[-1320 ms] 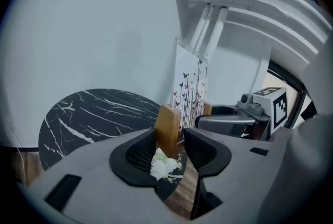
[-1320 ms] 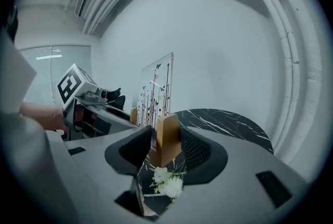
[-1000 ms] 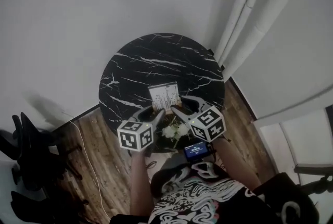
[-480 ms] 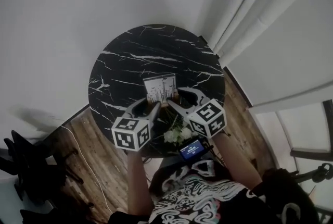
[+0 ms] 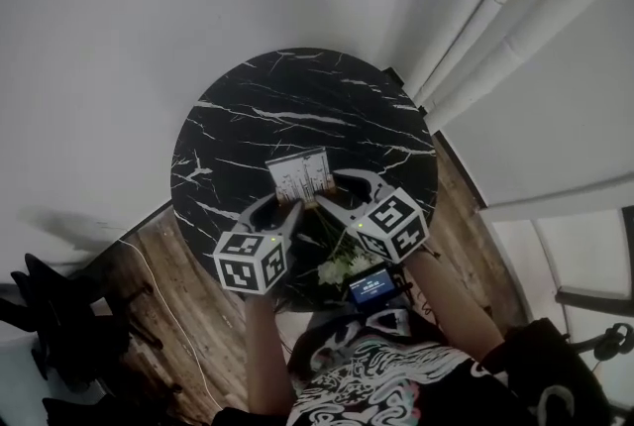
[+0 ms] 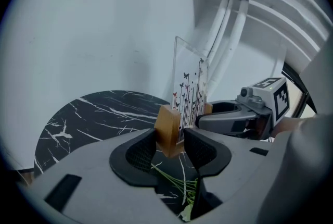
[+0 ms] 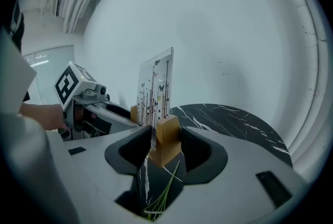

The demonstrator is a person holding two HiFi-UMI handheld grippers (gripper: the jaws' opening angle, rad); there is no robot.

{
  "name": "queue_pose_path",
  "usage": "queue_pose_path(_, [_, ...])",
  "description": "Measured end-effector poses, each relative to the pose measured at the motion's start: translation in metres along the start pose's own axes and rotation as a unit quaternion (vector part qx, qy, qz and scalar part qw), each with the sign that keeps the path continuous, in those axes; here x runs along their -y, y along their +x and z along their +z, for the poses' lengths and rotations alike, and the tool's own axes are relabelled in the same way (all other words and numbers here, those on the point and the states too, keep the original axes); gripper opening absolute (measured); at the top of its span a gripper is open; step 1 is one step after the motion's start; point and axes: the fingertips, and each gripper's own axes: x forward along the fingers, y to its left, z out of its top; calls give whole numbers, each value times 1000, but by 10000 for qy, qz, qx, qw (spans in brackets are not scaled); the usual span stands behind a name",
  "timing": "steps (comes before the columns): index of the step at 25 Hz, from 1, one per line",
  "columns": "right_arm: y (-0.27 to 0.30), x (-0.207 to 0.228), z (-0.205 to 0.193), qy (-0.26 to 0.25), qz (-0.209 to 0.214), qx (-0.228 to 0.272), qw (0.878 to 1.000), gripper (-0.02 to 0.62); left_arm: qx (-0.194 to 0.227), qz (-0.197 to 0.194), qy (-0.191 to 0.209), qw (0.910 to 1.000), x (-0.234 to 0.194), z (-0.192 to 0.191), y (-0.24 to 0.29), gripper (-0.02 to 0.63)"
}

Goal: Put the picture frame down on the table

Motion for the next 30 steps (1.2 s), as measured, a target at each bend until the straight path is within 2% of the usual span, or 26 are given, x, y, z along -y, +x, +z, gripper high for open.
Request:
queue_pose_path(12, [51,18,-11,-42,380,-413,9984,181,-228,167,-236,9993,-44,-8,25,178])
queue_pose_path(24, [97,47,-38,35,507,-733,9960,181,-455,282,-505,9973,-81,-27,67,177])
queue_pose_path(30, [113,59,-54,55,545,-843,9949,181,-595,378,-482,9963,-94,-38,85,176])
